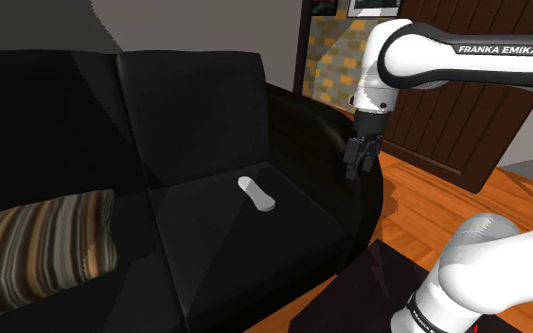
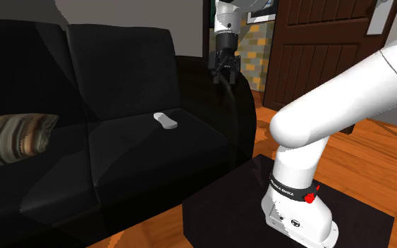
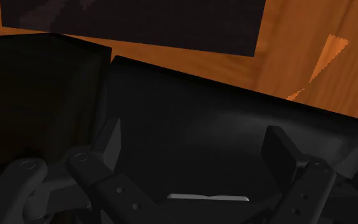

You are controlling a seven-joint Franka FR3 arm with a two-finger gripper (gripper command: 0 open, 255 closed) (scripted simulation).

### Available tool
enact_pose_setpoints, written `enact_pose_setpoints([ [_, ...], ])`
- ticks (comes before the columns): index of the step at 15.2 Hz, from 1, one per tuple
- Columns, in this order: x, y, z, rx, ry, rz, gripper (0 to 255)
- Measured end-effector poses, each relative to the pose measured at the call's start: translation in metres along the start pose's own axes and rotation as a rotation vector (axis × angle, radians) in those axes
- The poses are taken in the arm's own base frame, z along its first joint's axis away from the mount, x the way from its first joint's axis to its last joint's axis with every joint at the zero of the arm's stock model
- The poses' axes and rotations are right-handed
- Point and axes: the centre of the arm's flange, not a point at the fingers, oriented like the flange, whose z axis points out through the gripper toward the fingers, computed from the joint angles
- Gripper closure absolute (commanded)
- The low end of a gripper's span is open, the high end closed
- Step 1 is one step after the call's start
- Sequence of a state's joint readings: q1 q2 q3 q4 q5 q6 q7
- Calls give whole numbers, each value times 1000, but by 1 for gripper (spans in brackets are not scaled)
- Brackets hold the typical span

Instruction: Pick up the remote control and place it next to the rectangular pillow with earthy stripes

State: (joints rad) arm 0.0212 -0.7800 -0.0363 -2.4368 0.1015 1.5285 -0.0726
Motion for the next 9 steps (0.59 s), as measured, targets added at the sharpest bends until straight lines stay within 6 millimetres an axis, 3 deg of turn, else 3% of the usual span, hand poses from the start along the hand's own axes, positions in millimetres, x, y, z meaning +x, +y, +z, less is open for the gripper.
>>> enact_pose_setpoints([
  [3, 14, -3, 5, -4, 3, 6, 0],
  [9, 79, -19, 36, -22, 23, 32, 0],
])
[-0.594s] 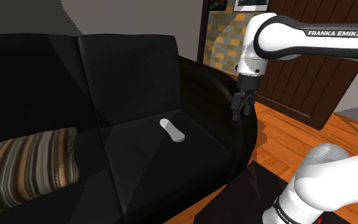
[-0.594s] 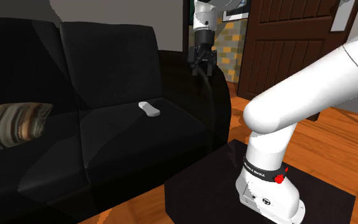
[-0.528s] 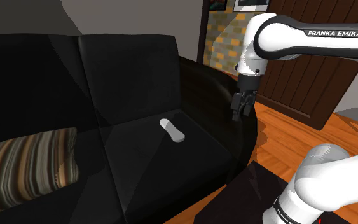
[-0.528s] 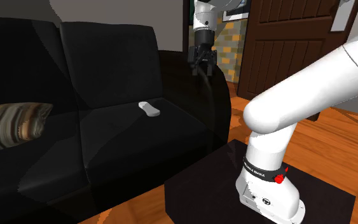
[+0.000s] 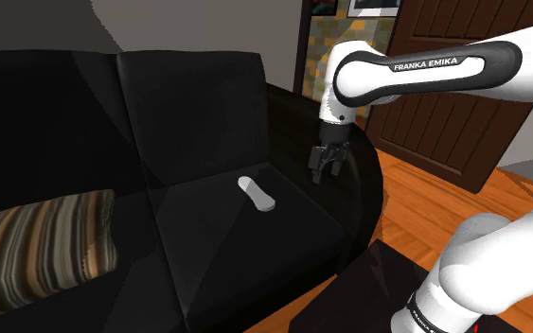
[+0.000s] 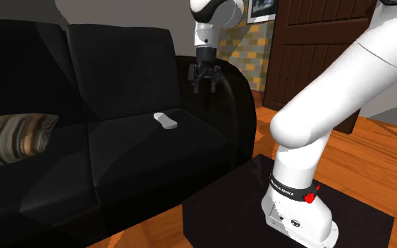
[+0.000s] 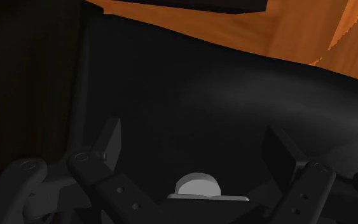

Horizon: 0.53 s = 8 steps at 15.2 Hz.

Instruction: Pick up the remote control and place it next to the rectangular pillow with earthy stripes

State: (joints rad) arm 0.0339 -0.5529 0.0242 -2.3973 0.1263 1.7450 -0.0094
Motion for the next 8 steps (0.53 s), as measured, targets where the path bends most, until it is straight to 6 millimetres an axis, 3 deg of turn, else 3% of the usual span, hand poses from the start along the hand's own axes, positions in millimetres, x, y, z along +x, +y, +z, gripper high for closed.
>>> enact_pose_setpoints([
  [8, 95, -15, 42, -26, 28, 38, 0],
])
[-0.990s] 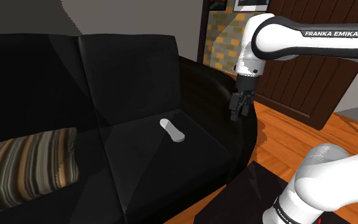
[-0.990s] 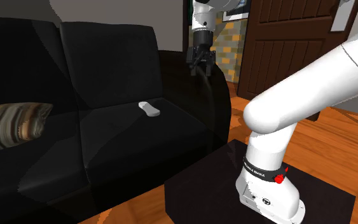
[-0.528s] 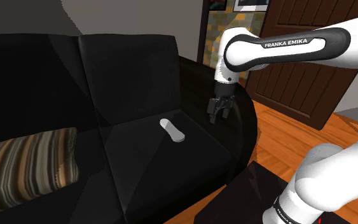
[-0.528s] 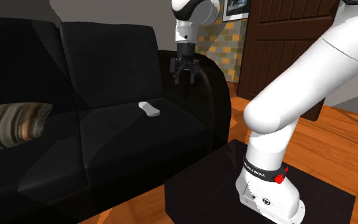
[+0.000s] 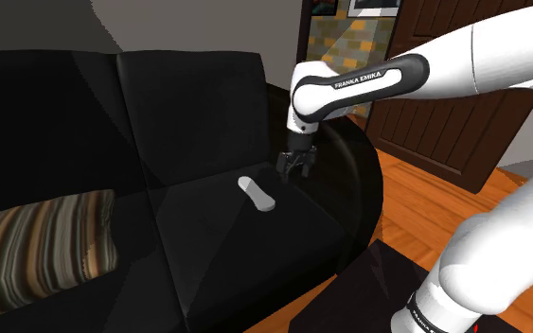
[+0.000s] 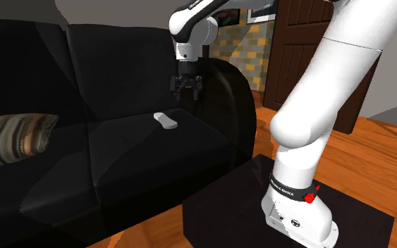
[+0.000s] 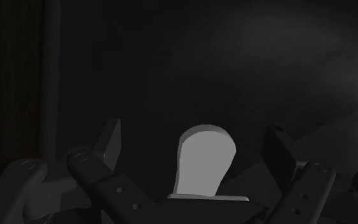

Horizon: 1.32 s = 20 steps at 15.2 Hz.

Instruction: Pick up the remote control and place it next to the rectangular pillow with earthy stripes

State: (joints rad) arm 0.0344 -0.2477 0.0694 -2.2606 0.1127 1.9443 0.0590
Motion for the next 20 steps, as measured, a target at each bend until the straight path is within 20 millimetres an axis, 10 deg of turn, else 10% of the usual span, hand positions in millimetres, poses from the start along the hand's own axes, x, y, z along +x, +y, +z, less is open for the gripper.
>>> enact_pose_setpoints([
  [13, 147, -29, 67, -41, 46, 60, 0],
  [20, 162, -32, 101, -45, 51, 66, 0],
])
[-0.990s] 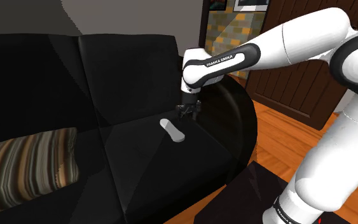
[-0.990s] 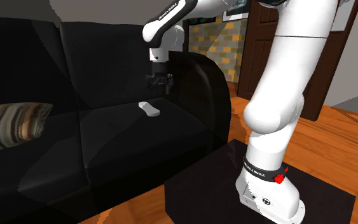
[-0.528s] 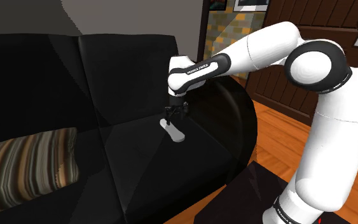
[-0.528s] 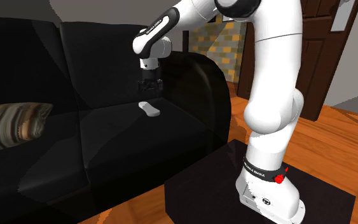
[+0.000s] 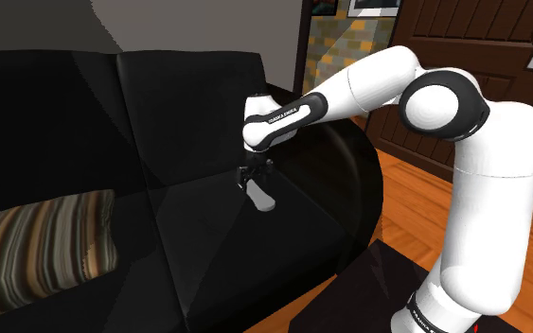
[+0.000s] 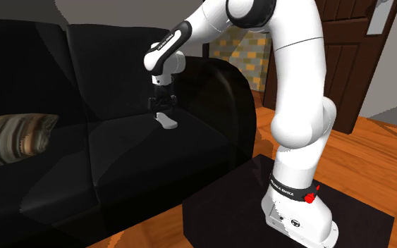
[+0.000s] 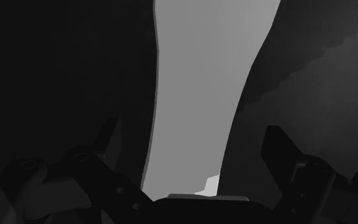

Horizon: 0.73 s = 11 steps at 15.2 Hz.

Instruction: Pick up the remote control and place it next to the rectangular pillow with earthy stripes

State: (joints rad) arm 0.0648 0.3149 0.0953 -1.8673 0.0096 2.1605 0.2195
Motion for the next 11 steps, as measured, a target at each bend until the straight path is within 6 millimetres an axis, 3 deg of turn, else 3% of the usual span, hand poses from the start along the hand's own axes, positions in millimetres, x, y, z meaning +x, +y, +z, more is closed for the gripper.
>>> enact_pose_setpoints([
  [3, 1, 0, 12, 0, 0, 0, 0],
  [8, 1, 0, 14, 0, 0, 0, 0],
  [9, 1, 0, 14, 0, 0, 0, 255],
  [11, 1, 0, 13, 0, 1, 0, 255],
])
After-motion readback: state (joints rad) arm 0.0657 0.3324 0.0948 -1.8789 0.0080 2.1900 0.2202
